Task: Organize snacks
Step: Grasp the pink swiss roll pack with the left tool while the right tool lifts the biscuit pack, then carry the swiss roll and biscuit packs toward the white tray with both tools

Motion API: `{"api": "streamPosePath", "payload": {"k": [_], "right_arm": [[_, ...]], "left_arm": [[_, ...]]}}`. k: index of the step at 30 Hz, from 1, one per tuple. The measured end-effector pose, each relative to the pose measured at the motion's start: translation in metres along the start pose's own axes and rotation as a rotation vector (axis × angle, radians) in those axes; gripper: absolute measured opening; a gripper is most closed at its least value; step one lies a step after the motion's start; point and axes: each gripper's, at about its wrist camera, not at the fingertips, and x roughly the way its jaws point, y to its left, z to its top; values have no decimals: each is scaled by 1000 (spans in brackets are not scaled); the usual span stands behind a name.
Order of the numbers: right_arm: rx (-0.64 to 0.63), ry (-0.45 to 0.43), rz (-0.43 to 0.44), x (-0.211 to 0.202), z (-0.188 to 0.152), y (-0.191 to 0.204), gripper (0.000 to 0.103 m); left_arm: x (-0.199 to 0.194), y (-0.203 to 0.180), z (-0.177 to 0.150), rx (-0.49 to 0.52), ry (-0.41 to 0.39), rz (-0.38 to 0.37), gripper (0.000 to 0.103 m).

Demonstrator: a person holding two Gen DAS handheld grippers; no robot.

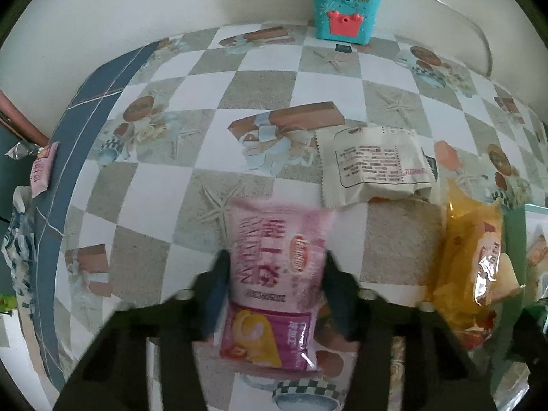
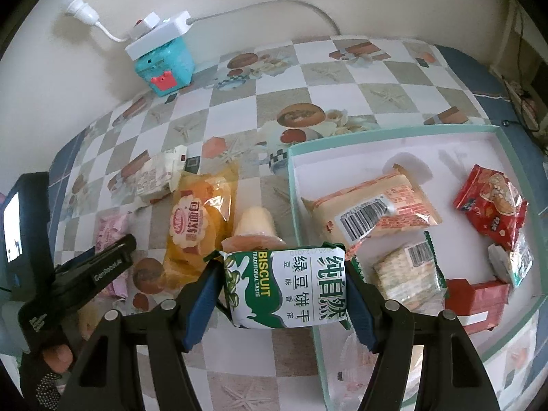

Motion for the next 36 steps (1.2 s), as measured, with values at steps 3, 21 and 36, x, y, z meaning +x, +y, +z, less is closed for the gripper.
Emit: {"api": "streamPosePath", "payload": {"k": [3, 21, 36], "right_arm": [[-4, 0, 0, -1, 0, 1, 71], [4, -73, 16, -27, 6, 0, 71], [91, -199, -9, -73, 15, -39, 71]], "left_arm": [[0, 0, -1, -1, 2, 2, 44], [-85, 27, 21, -96, -138, -86, 41], [-155, -6, 17, -46, -277, -180, 41]]}}
